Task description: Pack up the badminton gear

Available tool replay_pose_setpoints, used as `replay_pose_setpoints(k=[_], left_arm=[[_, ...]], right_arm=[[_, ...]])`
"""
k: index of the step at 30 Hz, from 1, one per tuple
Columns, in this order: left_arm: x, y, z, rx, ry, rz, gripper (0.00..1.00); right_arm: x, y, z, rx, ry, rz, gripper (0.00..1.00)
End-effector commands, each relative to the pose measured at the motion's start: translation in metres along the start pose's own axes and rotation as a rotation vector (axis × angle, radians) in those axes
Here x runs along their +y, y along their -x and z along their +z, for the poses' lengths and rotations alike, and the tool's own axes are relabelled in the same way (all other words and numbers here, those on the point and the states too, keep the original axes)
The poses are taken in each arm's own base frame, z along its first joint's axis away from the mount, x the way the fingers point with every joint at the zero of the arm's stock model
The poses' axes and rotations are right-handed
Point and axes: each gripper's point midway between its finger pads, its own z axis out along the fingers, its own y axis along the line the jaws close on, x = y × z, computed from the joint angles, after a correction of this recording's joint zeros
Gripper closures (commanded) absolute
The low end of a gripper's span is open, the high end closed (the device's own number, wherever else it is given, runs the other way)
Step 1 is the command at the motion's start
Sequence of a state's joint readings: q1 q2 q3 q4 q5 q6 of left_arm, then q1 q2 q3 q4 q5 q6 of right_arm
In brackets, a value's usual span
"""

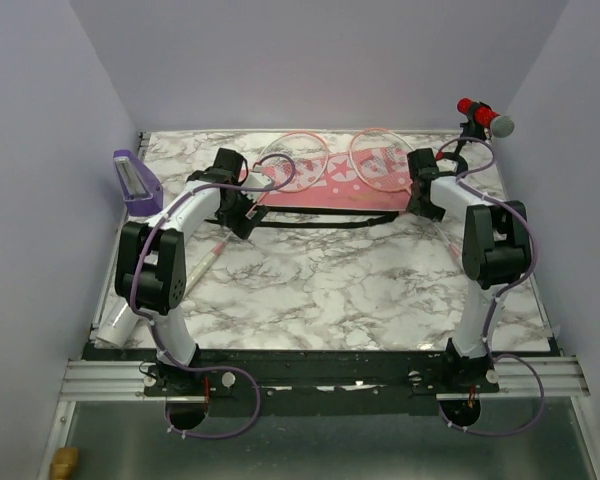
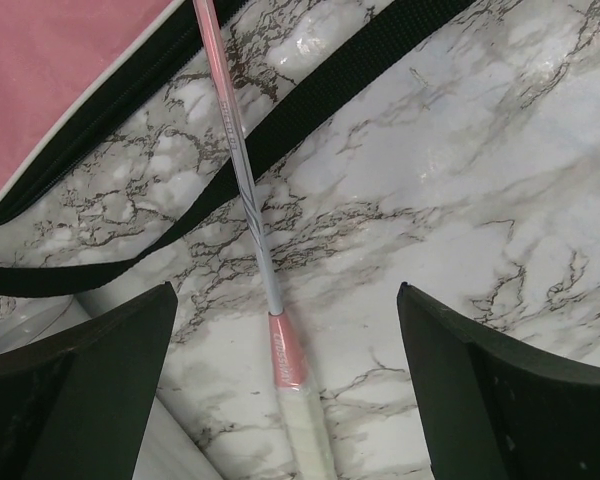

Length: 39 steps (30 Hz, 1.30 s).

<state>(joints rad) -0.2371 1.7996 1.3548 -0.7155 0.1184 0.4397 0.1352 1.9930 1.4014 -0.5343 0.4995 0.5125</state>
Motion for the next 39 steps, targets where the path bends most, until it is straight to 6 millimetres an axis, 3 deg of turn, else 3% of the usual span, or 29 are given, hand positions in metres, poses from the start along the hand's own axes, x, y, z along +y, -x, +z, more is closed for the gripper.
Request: replay_pose_setpoints(k=[1,7,13,15,24,27,33,39], left_arm=[[0.005,0.001,0.007,0.003,0.021,-0.004,0.02],[0.005,0.000,0.015,0.011,0.010,-0.001,0.05],[0.004,0.001,0.018,0.017,0.006,-0.006,0.06],[0.004,0.002,0.018,0.017,0.003,-0.008,0.06],[0.005,0.003,0.020,0.017,0.004,-0.010,0.06],[0.004,0.001,0.020,0.019,0.004,-0.010,0.06],[0.003,0.001,0.018,0.012,0.008,-0.006,0.06],[0.004,0.001,0.013,-0.001,0.015,0.003,0.07]], right_arm=[[-0.004,-0.003,0.006,-0.017,0.007,0.004,0.43],[0.001,-0.016,-0.002,0.005,0.082,0.028,0.65],[0.009,-0.021,-0.033,-0.035,0.202,-0.014,0.94],[0.015,-0.024,-0.046,-0.072,0.224,-0.069,0.99],[0.064,-0.057,-0.102,-0.102,0.410,-0.258,0.99],[0.057,-0.073,-0.105,-0.014,0.348,-0.139,0.99],[0.053,-0.128,-0.121,0.149,0.368,0.130,0.99],[0.043,-0.144,-0.156,0.185,0.284,0.338,1.00]])
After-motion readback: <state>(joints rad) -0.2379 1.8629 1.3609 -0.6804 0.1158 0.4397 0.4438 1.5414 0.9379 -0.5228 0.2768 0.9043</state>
